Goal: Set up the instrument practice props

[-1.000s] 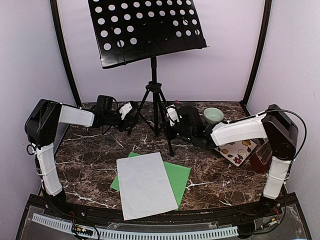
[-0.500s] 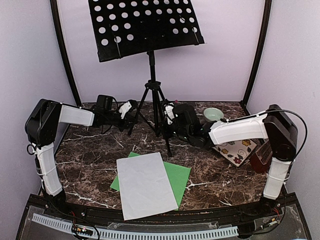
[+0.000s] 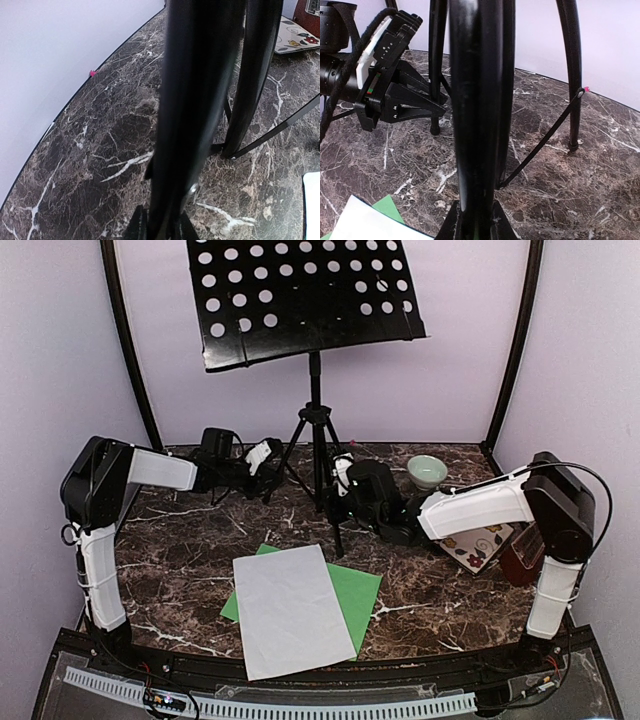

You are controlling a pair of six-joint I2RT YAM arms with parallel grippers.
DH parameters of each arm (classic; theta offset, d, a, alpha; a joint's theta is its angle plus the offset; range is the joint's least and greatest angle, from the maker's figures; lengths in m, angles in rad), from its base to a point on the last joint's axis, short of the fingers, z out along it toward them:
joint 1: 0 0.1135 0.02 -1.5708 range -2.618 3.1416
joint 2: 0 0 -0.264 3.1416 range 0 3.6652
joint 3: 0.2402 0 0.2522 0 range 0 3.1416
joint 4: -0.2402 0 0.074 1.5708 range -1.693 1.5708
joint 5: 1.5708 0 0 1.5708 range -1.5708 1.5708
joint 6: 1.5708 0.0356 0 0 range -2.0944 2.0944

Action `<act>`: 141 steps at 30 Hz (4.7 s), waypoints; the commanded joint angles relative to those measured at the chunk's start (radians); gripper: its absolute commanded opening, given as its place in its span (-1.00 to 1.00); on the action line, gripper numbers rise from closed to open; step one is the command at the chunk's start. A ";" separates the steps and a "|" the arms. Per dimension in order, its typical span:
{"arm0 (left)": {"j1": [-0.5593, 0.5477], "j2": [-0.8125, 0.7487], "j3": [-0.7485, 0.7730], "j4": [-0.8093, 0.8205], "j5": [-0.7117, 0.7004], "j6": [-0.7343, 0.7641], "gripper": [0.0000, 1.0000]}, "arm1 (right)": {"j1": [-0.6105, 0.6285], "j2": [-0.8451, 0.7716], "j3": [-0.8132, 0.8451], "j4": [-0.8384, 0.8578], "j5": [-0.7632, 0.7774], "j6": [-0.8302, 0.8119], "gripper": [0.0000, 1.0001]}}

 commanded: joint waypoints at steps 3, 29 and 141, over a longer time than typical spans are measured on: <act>0.031 0.052 0.110 0.068 -0.123 -0.152 -1.00 | 0.016 0.010 -0.032 -0.064 0.103 0.088 -1.00; 0.009 -0.475 -0.420 -0.035 -0.299 -0.800 0.46 | 0.032 -0.254 -0.133 -0.156 -0.049 0.111 0.86; -0.192 -0.826 -1.077 0.190 -0.332 -1.573 0.04 | 0.175 0.316 0.140 -0.254 -0.275 0.118 -0.54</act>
